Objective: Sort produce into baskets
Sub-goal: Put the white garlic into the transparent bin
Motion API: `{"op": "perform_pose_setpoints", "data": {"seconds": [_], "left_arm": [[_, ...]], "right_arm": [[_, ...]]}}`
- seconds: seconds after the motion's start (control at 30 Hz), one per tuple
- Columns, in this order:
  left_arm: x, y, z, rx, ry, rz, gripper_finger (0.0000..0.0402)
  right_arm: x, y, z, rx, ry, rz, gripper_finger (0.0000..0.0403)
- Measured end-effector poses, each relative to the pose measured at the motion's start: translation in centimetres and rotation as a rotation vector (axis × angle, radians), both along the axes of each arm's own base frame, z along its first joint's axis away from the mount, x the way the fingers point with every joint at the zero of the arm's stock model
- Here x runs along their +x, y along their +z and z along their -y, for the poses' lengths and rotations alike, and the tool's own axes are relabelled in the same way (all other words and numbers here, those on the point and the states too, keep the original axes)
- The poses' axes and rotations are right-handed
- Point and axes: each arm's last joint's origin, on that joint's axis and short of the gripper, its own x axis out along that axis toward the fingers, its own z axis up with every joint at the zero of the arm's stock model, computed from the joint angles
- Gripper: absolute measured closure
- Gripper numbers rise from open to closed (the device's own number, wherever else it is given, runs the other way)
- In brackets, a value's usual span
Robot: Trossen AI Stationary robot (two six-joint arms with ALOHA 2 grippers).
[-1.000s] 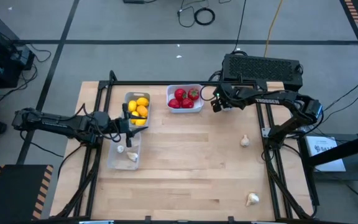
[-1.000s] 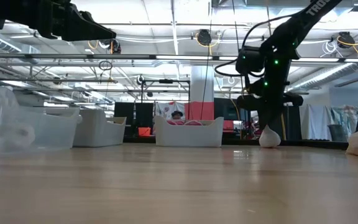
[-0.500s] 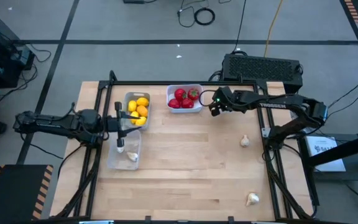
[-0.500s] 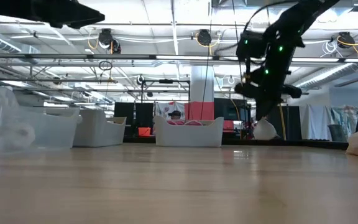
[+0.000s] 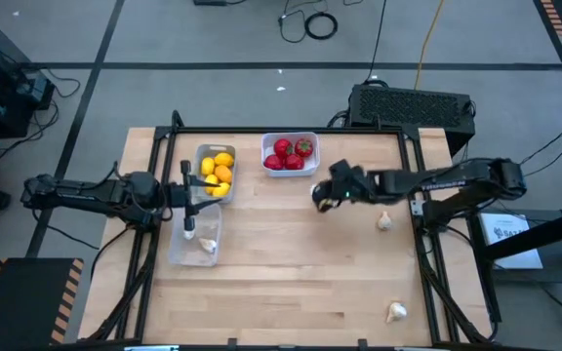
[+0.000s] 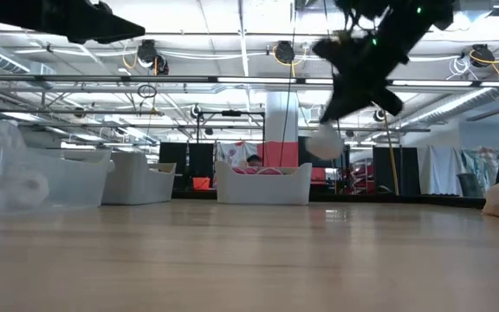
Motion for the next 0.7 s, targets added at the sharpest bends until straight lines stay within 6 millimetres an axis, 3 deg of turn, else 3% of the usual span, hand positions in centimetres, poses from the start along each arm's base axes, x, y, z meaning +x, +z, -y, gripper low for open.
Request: {"op": "perform_pose_setpoints", "data": {"seconds": [0.23,0.37,0.7], "left_arm": [[-0.2,-0.6,-0.9,0.032,0.13,-0.06,0.0226],[-0.1,-1.7,-1.6,0.004,0.156,0.005,0.0226],[-0.3,-2.6,-2.6,-0.029,0.136,0.068,0.0226]], "right_arm": [[4.1,-0.5,-5.0,-0.062,0.165,0.261,0.0403],[6.6,-1.6,-7.1,-0.126,0.265,0.395,0.0403],[15.0,-3.0,-9.7,-0.284,0.425,0.394,0.0402]]}}
